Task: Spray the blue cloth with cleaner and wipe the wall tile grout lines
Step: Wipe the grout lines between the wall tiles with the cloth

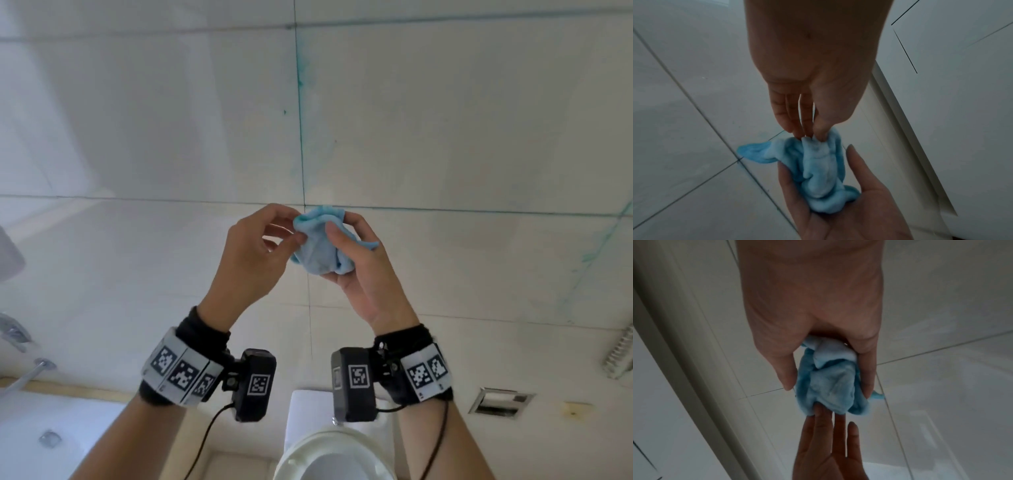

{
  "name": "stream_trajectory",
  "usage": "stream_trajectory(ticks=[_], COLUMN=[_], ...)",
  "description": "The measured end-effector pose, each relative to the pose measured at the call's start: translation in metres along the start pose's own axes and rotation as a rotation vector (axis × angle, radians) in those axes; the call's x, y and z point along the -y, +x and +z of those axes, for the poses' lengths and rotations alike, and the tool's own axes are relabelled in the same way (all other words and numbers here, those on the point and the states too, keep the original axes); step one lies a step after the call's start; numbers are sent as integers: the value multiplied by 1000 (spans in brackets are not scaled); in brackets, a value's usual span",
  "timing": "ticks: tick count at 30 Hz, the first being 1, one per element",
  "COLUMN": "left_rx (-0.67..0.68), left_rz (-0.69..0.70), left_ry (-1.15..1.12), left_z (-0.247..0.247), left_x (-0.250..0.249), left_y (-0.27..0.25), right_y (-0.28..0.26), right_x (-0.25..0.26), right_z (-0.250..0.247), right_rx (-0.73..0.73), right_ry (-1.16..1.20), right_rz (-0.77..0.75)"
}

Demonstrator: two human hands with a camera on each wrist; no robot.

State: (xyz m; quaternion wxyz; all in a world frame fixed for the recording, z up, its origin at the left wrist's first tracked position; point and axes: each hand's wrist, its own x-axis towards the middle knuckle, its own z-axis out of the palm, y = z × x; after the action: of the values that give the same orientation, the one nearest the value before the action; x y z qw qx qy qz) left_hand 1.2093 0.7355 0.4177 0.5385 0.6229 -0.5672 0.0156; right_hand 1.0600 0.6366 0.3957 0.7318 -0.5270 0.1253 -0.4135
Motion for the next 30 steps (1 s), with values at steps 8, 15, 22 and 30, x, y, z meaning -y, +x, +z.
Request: stream_trajectory(ticks=[8,15,22,30], left_rx=[76,-38,-48,-63], left_rz=[133,330,317,336], left_ry=[-61,442,796,789], left_z=[-66,-96,-107,-115], left_x=[34,28,4,17], left_y=[95,209,295,302], right_y=[77,159,256,294], right_x=[23,122,234,192], right_z=[72,122,147,128], right_rx=[-135,-347,-379,-416], right_ry=[-199,-722,-1397,-1541], right_rz=[-190,-892,-1341,-1373])
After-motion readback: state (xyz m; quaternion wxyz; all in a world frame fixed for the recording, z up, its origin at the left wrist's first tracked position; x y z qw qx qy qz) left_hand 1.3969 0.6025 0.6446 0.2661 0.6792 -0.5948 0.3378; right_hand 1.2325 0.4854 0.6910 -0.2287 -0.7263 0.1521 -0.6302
